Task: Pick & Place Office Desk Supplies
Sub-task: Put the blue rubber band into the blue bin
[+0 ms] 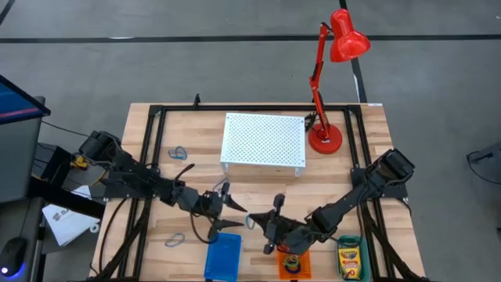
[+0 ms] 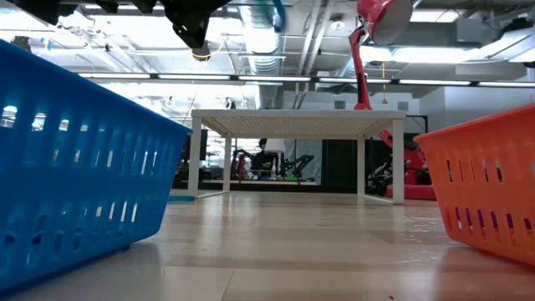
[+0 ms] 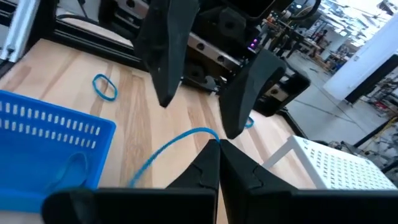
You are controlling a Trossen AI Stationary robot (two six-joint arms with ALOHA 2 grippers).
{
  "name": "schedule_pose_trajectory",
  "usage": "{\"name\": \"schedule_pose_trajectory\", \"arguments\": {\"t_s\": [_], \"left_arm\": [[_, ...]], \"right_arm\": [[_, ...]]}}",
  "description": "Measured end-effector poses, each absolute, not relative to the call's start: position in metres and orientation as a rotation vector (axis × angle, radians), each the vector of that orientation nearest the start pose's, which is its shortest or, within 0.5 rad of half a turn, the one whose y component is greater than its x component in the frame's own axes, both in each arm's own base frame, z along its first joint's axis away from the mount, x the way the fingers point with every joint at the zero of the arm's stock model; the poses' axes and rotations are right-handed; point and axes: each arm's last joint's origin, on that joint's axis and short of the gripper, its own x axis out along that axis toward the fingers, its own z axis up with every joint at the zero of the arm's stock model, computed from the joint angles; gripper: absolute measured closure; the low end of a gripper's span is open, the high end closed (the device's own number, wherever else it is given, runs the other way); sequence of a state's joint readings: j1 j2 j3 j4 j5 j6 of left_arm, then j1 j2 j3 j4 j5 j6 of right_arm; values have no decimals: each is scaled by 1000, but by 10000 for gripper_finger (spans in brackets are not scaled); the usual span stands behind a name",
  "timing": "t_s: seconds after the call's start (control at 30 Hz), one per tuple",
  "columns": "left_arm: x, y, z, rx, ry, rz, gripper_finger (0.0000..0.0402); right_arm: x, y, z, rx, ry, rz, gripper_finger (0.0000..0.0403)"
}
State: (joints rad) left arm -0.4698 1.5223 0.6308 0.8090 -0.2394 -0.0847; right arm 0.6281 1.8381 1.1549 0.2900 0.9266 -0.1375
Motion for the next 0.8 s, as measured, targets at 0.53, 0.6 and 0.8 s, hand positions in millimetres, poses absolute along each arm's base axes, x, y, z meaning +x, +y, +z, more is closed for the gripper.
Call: {"name": "schedule_pose_trajectory", "arguments": {"t_s": [0.53,0.6,0.8], "left_arm": [[274,-130,208,-195,86,-172,209],[274,-130,208,-197,82,-172,209],[274,-130,208,-218,83,-172,209]], "right_arm": [[337,211,222,-458,280,-297,403],[338,210,221,-461,282,-300,403],[342,204,222,-461,287,-316,403]]}}
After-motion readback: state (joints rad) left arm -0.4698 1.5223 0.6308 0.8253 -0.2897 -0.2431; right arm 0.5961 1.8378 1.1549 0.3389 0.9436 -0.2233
